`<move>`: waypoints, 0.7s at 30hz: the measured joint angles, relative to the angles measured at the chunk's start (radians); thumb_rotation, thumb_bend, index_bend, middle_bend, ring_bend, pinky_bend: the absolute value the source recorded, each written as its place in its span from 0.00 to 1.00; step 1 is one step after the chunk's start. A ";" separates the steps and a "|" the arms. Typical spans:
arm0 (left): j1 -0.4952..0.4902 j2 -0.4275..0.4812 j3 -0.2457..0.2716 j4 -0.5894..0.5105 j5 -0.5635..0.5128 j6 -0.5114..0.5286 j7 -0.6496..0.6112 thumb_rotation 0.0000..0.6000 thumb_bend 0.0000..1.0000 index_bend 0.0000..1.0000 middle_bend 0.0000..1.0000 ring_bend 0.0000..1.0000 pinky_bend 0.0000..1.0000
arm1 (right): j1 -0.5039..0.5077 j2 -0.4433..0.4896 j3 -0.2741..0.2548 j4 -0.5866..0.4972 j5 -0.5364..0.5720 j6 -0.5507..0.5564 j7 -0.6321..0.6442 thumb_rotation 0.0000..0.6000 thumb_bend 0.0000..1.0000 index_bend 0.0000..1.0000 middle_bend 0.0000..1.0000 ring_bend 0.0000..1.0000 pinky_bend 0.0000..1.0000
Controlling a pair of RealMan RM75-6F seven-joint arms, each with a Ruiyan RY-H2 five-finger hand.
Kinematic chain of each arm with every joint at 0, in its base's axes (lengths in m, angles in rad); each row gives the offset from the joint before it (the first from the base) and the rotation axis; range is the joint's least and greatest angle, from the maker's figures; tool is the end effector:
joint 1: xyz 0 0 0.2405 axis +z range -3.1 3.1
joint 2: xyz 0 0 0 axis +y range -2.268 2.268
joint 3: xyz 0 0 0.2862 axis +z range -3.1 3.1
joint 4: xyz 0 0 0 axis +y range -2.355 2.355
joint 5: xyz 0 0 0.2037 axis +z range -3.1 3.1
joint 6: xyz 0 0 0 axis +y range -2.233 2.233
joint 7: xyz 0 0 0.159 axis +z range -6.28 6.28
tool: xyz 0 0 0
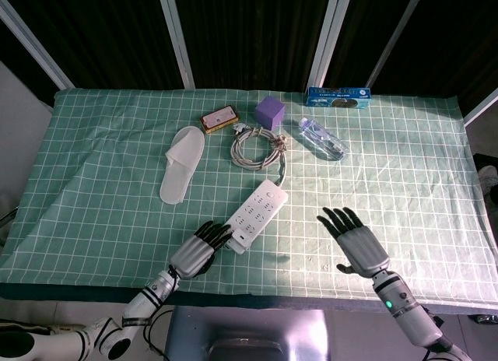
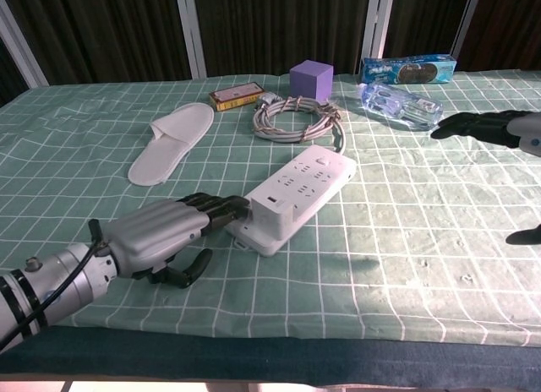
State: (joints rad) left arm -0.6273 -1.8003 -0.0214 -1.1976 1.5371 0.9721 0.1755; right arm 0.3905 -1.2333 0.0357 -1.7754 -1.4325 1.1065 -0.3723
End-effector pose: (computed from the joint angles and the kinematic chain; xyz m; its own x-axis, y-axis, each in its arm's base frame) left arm -0.1833 0.3021 -0.1115 0.5371 0.2842 0.7942 0.7427 -0.6058 -0.2854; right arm -0.2425 -0.2625 0.0703 0.5488 -0.2409 0.8005 -0.8152 -0.3663 0.4486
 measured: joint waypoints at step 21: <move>-0.015 0.007 0.018 -0.027 -0.007 0.002 0.051 1.00 0.72 0.00 0.05 0.00 0.03 | 0.129 -0.218 0.041 0.176 -0.076 -0.047 -0.096 1.00 0.14 0.00 0.01 0.00 0.00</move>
State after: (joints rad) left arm -0.6425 -1.7935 -0.0039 -1.2245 1.5306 0.9737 0.2264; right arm 0.5197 -1.4517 0.0769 -1.5991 -1.5081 1.0599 -0.4680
